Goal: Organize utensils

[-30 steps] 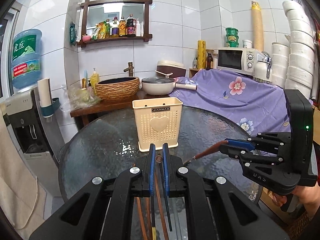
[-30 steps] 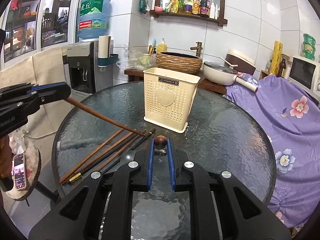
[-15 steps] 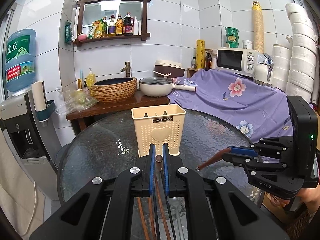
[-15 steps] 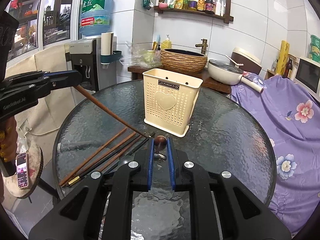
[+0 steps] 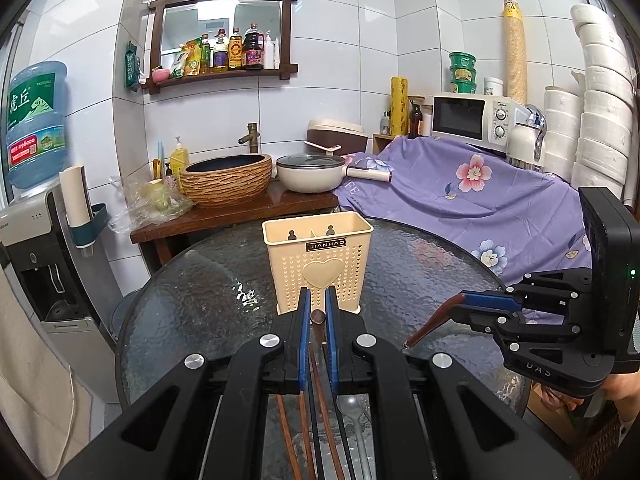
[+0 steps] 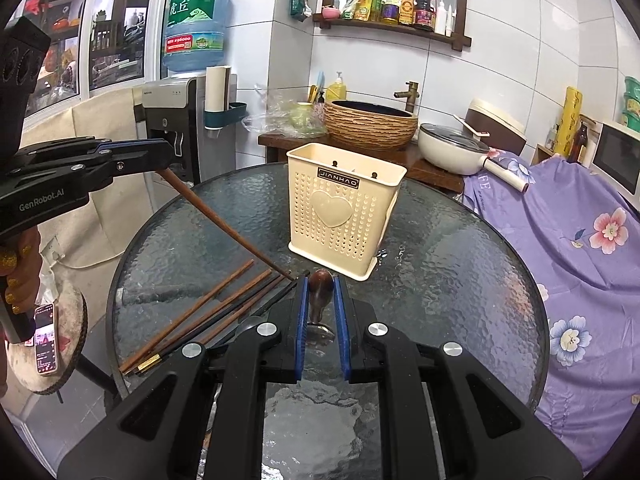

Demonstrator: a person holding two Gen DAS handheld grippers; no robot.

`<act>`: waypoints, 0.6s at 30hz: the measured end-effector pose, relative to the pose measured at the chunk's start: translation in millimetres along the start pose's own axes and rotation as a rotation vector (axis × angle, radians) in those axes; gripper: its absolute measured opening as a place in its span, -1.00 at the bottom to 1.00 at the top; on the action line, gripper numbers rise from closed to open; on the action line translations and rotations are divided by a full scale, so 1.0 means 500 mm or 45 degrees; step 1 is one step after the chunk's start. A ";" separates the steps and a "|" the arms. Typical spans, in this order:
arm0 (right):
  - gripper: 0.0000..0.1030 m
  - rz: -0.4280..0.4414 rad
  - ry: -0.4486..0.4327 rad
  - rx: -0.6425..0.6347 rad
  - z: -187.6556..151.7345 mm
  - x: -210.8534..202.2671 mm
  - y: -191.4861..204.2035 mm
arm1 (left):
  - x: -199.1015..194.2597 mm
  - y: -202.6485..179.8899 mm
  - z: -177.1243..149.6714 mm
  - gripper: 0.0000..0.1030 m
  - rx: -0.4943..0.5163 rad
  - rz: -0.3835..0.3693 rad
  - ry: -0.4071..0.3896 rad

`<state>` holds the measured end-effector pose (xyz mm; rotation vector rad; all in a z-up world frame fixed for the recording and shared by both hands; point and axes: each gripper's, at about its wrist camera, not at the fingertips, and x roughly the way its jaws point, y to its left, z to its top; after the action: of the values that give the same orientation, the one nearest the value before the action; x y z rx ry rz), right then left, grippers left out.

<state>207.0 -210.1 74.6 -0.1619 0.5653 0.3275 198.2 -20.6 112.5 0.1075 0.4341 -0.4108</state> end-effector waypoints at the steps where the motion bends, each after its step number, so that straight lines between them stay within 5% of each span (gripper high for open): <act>1: -0.73 0.003 0.001 -0.002 0.001 0.000 0.000 | 0.001 0.000 0.001 -0.86 0.002 -0.003 0.003; 18: -0.74 0.022 0.004 -0.002 0.010 -0.002 -0.005 | 0.009 -0.012 0.020 -0.86 0.043 -0.006 0.003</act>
<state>209.6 -211.3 79.5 -0.1590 0.5701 0.3448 203.6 -29.5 119.6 0.1401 0.4297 -0.4226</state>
